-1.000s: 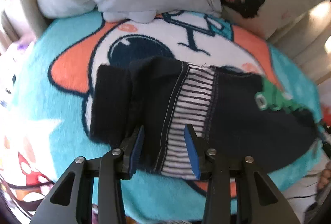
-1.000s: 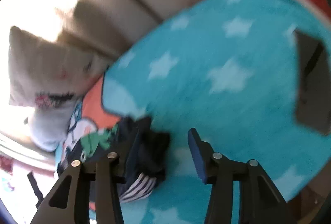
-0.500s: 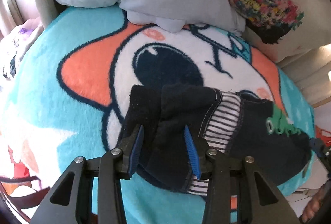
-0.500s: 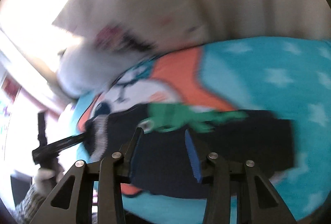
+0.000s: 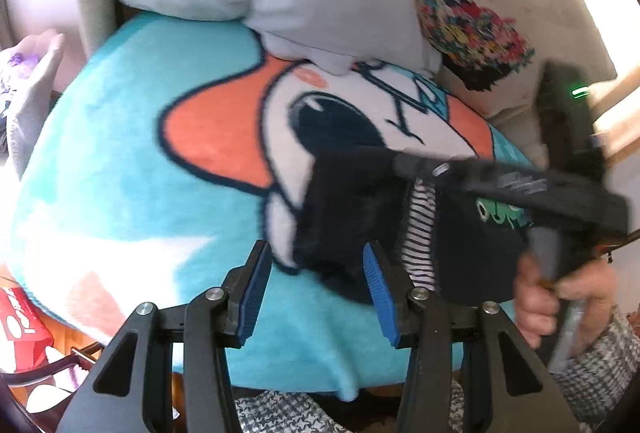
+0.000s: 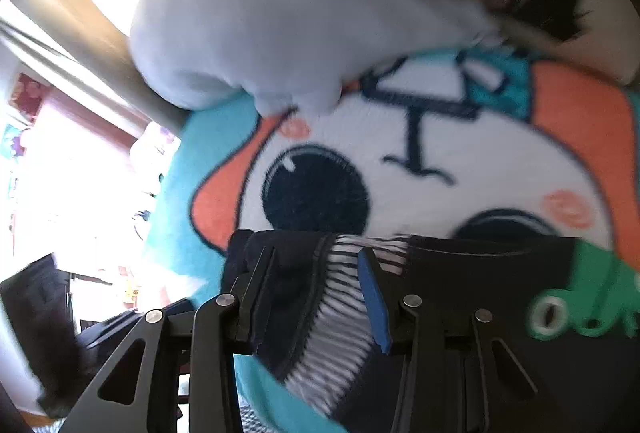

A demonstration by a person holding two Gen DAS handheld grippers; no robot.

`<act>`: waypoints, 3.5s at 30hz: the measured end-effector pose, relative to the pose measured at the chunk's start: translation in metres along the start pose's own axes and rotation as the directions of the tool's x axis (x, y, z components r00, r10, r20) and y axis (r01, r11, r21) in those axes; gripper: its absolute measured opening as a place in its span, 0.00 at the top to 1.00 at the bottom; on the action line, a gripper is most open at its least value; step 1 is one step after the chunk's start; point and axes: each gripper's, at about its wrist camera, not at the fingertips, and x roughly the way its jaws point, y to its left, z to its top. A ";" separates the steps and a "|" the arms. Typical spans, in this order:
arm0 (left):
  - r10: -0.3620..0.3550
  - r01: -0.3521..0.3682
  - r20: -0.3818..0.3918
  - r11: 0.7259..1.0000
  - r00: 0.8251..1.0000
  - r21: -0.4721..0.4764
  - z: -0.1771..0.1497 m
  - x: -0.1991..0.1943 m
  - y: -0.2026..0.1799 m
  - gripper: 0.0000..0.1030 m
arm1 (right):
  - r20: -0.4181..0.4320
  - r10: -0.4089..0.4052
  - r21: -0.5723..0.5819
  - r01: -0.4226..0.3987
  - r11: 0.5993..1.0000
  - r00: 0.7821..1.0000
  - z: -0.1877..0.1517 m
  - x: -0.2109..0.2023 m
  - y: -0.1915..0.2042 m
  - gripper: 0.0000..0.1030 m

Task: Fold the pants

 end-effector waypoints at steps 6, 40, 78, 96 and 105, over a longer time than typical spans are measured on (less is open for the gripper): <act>-0.016 0.016 0.009 1.000 1.000 -0.007 0.015 -0.010 0.018 0.55 | -0.017 -0.056 0.011 0.056 0.998 0.998 -0.004 0.021 0.004 0.56; -0.030 0.044 -0.066 0.973 0.997 0.227 0.025 0.024 -0.142 0.47 | 0.356 -0.270 0.566 0.024 0.824 0.895 -0.180 -0.205 -0.237 0.50; -0.046 0.440 -0.591 0.714 0.805 0.545 -0.016 0.220 -0.449 0.97 | 0.396 -0.206 0.471 -0.005 0.882 0.895 -0.183 -0.196 -0.278 0.80; -0.357 0.487 -0.494 0.859 0.793 0.160 0.031 0.170 -0.256 0.95 | 0.280 -0.298 0.076 0.289 0.954 0.912 -0.131 -0.131 -0.128 0.74; -0.329 0.394 -0.329 0.906 0.885 0.153 0.049 0.105 -0.176 0.59 | 0.225 -0.221 -0.034 0.234 0.972 0.949 -0.133 -0.124 -0.078 0.53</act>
